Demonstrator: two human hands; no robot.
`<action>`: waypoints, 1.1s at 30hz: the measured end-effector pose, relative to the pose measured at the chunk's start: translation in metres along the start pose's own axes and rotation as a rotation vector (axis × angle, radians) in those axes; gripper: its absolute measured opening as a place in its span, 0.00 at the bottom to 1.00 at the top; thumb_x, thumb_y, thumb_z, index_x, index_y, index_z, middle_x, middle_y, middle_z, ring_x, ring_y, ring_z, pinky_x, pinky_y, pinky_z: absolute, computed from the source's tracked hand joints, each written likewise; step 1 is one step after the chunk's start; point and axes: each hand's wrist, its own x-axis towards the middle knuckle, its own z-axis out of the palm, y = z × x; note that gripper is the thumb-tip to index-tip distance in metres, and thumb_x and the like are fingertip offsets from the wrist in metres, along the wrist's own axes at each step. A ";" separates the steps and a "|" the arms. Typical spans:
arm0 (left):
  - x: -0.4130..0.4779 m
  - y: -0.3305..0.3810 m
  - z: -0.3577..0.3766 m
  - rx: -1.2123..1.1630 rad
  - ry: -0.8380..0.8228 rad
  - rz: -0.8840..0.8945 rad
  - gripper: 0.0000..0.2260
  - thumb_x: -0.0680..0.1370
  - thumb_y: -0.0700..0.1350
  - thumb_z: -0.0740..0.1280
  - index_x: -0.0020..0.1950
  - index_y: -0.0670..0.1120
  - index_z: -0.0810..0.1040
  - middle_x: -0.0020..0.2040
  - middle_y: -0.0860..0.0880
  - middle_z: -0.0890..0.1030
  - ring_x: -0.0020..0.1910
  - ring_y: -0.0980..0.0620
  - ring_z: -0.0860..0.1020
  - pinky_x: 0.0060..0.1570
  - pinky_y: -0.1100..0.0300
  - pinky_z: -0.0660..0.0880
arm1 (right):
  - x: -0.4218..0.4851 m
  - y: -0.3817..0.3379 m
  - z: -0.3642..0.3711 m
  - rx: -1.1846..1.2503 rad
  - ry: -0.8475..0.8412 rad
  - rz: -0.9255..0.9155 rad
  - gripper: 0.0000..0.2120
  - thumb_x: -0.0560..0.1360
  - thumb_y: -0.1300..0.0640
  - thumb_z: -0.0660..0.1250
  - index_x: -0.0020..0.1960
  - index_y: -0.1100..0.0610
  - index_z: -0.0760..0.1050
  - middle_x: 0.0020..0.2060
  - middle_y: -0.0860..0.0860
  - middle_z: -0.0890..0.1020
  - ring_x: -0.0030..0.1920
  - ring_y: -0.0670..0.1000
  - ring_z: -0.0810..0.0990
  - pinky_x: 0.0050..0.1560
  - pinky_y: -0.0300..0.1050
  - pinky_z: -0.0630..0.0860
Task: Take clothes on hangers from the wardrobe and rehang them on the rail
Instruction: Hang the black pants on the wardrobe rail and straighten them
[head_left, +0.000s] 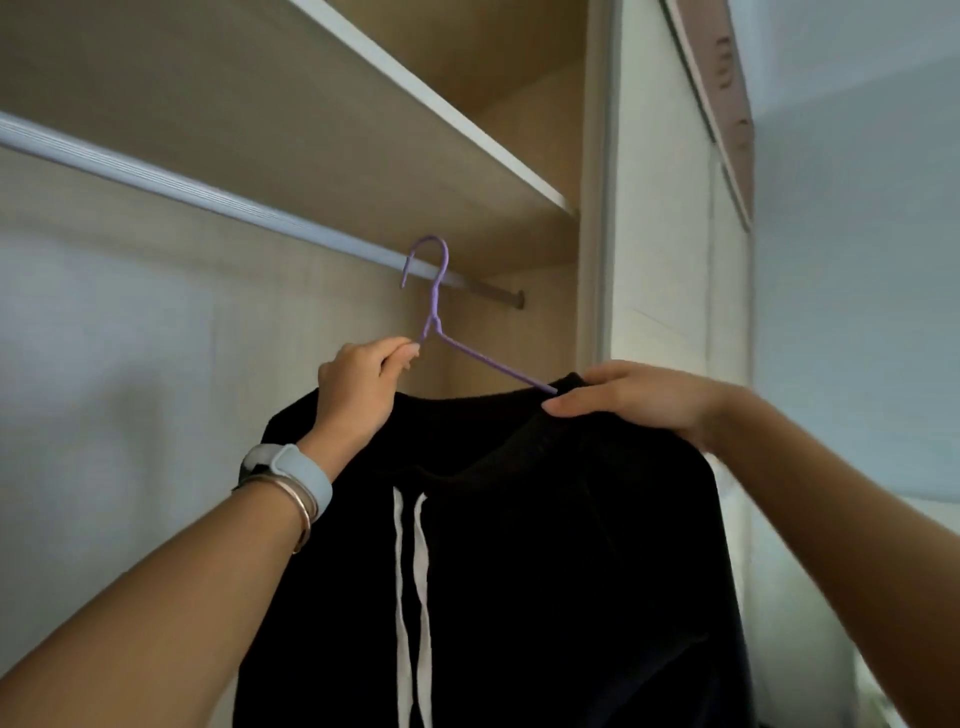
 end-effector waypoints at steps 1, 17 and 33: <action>0.006 -0.006 -0.004 0.021 0.021 -0.019 0.13 0.79 0.50 0.59 0.51 0.46 0.81 0.43 0.48 0.83 0.48 0.41 0.79 0.54 0.47 0.73 | 0.015 -0.002 0.005 0.041 0.025 -0.046 0.12 0.71 0.52 0.68 0.48 0.60 0.81 0.45 0.59 0.85 0.47 0.59 0.84 0.53 0.52 0.80; 0.044 -0.040 -0.096 -0.015 0.099 -0.236 0.14 0.79 0.47 0.57 0.60 0.47 0.76 0.59 0.48 0.79 0.60 0.50 0.75 0.61 0.57 0.69 | 0.158 -0.142 0.107 0.525 -0.003 -0.334 0.03 0.73 0.60 0.66 0.44 0.61 0.77 0.32 0.54 0.78 0.27 0.49 0.77 0.28 0.37 0.74; 0.050 -0.093 -0.152 0.105 0.323 -0.337 0.11 0.80 0.46 0.54 0.54 0.45 0.75 0.44 0.50 0.77 0.49 0.50 0.75 0.52 0.55 0.72 | 0.191 -0.200 0.192 0.736 -0.268 -0.435 0.06 0.73 0.65 0.63 0.49 0.65 0.75 0.33 0.56 0.76 0.30 0.50 0.75 0.16 0.29 0.69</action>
